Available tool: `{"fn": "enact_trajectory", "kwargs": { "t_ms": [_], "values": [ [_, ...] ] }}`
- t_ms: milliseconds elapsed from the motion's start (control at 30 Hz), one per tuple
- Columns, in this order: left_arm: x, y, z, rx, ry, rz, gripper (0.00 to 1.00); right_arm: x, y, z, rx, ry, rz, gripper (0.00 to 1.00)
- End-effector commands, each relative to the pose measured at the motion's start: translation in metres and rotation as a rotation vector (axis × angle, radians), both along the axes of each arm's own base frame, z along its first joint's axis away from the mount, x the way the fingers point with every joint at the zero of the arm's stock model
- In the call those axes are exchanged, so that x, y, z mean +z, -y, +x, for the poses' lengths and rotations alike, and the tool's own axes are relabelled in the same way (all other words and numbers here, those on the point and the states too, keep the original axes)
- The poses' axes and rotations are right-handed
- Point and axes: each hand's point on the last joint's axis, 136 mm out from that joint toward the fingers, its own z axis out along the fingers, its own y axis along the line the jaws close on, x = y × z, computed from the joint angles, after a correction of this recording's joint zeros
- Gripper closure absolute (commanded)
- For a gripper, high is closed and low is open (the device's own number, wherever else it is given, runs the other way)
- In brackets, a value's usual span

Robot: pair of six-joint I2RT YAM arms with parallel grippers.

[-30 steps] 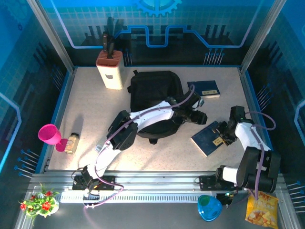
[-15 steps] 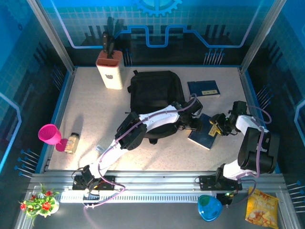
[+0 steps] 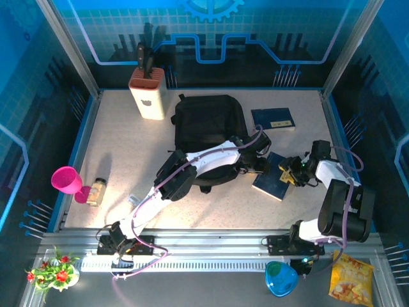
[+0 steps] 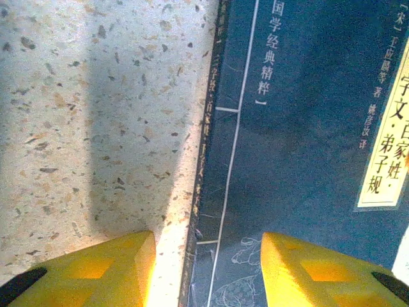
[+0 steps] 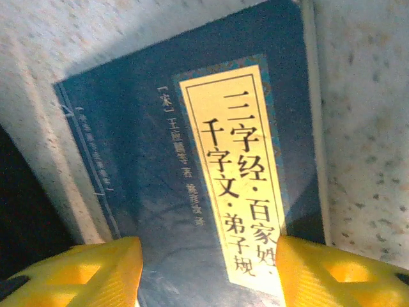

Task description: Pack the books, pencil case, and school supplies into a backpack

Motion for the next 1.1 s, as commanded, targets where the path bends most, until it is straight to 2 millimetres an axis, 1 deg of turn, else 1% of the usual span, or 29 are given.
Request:
{"fn": "enact_trajectory", "kwargs": {
  "t_ms": [0,133,233,333,433,600,667,700,800,900,1067],
  "values": [
    [-0.017,-0.004,-0.006,0.018,-0.073,0.016,0.54,-0.015,-0.005,-0.013,-0.013,-0.074,0.045,0.42],
    [-0.017,0.001,-0.011,0.016,-0.118,-0.014,0.54,-0.025,-0.005,-0.017,-0.02,-0.118,0.049,0.41],
    [-0.012,0.011,-0.016,0.012,-0.182,-0.087,0.53,-0.027,-0.009,-0.014,-0.026,-0.113,0.086,0.41],
    [-0.002,0.02,-0.015,0.011,-0.212,-0.145,0.53,-0.027,-0.012,-0.01,-0.033,-0.102,0.112,0.42],
    [0.016,0.025,-0.01,0.01,-0.219,-0.205,0.55,-0.026,-0.012,-0.007,-0.039,-0.094,0.12,0.42],
    [0.062,0.032,-0.006,-0.019,-0.168,-0.309,0.63,-0.024,-0.01,-0.001,-0.043,-0.082,0.117,0.42],
    [0.075,0.034,-0.008,-0.027,-0.147,-0.342,0.64,-0.023,-0.01,0.0,-0.034,-0.079,0.119,0.43],
    [0.079,0.033,-0.01,-0.028,-0.144,-0.353,0.64,-0.022,-0.01,0.0,-0.032,-0.078,0.114,0.43],
    [0.083,0.032,-0.015,-0.024,-0.147,-0.383,0.66,-0.022,-0.01,-0.001,-0.022,-0.075,0.112,0.44],
    [0.081,0.029,-0.018,-0.016,-0.156,-0.386,0.66,-0.023,-0.012,-0.001,-0.022,-0.07,0.124,0.46],
    [0.081,0.034,-0.02,-0.018,-0.179,-0.412,0.66,-0.024,-0.016,-0.001,-0.025,-0.062,0.143,0.48]
  ]
}}
